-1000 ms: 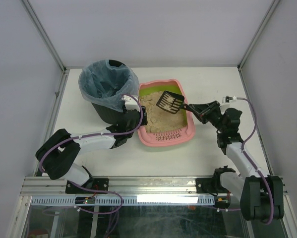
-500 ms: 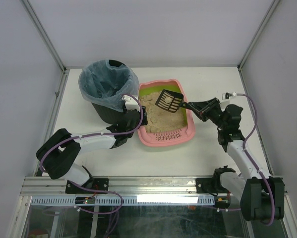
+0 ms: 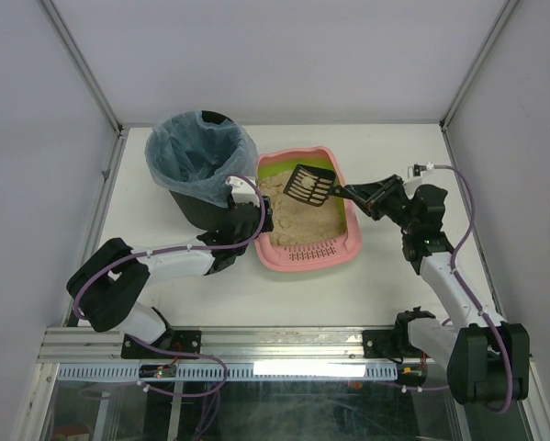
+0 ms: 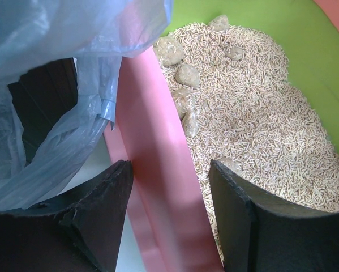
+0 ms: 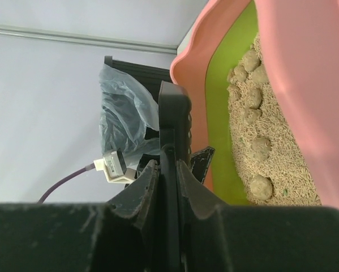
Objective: Clean the litter box
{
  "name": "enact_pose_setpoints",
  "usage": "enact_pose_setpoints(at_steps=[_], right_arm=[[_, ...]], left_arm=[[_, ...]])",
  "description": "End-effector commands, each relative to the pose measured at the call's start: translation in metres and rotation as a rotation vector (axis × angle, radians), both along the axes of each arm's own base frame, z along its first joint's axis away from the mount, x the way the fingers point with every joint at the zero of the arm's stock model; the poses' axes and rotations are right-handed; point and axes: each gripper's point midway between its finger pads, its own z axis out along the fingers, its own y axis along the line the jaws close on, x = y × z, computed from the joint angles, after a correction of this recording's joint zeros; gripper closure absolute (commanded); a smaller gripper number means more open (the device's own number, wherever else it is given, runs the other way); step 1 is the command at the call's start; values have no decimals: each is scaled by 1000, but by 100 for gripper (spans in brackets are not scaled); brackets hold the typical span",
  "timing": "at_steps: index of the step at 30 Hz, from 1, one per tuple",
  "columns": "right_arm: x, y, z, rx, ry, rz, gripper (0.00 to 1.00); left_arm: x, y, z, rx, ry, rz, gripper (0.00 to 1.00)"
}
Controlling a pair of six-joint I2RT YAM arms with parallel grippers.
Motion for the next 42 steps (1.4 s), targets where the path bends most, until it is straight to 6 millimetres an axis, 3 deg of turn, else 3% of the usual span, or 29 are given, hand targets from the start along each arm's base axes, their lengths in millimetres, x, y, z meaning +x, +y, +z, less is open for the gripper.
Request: enact_pose_setpoints(at_steps=[1,5,14,17,22,25,31,37,42], right_arm=[[0,8,37,-17,-106,49,100],[12,-7,46,15,-90,-57,100],[60,11,134,67,-177,-114,100],[73,33,176,60,-255,-79,100],[90,94,214,-42,-348,41,100],[97,138,218,-130,-421,121,100],[105,196,209,-370,-587,206,100],[93,239,209,-615,-834,268,100],[76,253,215,-782,-1033,231,100]], left_arm=[[5,-14,21,-40,-47,-25,42],[5,-15,22,-43,-47,-31,42],[2,-22,22,-53,-46,-72,41],[2,-22,22,-52,-47,-74,40],[2,-22,21,-46,-49,-71,40],[3,-21,21,-42,-50,-67,40],[3,-22,20,-37,-46,-68,40],[4,-23,18,-34,-42,-71,40],[4,-25,16,-31,-35,-77,40]])
